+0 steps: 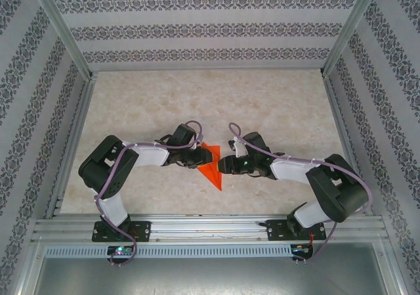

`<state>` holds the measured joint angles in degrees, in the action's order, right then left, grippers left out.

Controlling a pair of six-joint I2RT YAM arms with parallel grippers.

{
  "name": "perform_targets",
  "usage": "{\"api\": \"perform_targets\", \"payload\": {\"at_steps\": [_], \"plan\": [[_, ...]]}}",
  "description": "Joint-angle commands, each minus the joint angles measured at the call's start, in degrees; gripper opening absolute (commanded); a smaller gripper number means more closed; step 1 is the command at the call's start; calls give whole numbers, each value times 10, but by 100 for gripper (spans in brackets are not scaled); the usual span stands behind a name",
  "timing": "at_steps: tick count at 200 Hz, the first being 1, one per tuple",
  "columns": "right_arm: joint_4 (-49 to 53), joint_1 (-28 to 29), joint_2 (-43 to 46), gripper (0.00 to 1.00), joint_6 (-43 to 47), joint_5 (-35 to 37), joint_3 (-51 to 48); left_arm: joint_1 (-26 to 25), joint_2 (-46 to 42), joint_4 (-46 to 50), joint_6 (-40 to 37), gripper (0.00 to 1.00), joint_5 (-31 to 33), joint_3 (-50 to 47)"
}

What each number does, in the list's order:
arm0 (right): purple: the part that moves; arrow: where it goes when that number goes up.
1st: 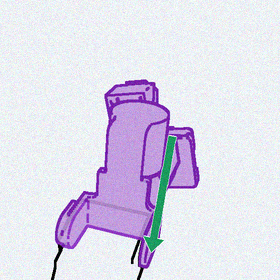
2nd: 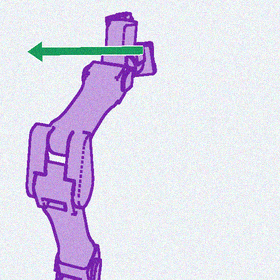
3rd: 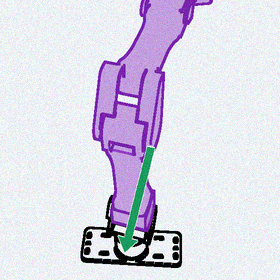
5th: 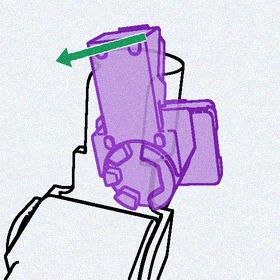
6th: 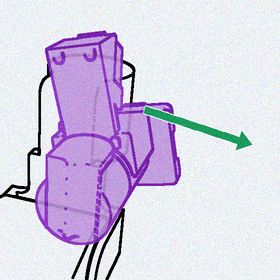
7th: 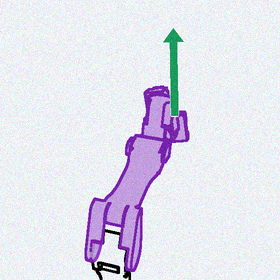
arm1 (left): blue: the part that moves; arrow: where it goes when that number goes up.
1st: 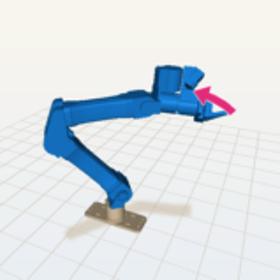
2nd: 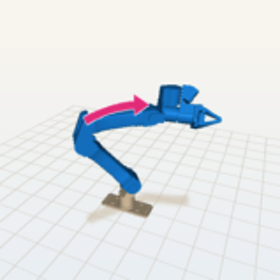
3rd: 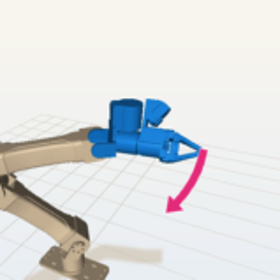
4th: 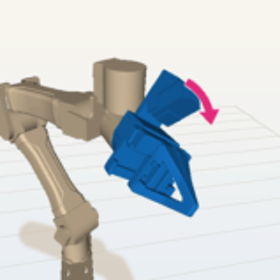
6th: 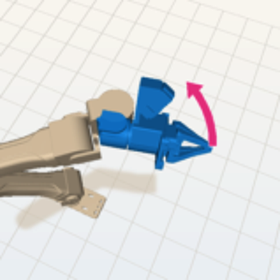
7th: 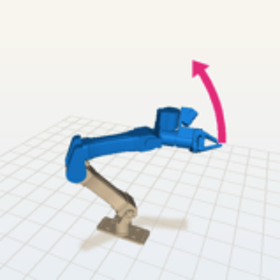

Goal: Fold a paper plane with a square sheet of paper (fold left side to right side)
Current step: Fourth fold the wing at the center of the table.

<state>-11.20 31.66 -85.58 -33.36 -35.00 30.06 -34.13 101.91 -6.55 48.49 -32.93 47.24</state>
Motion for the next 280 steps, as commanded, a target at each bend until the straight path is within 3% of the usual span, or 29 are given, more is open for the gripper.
{"api": "perform_targets", "payload": {"at_steps": [1,48,151,280], "plan": [[-35,7,-25,40,-17,-18,21,-6,17,20,7,35,17,-6],[-47,15,-57,35,-21,-21,33,-6,14,21,6,35,19,-7],[10,13,-59,3,3,18,36,-6,11,30,2,35,21,-4],[43,13,-80,3,18,44,54,-6,11,36,1,35,22,-1]]}}
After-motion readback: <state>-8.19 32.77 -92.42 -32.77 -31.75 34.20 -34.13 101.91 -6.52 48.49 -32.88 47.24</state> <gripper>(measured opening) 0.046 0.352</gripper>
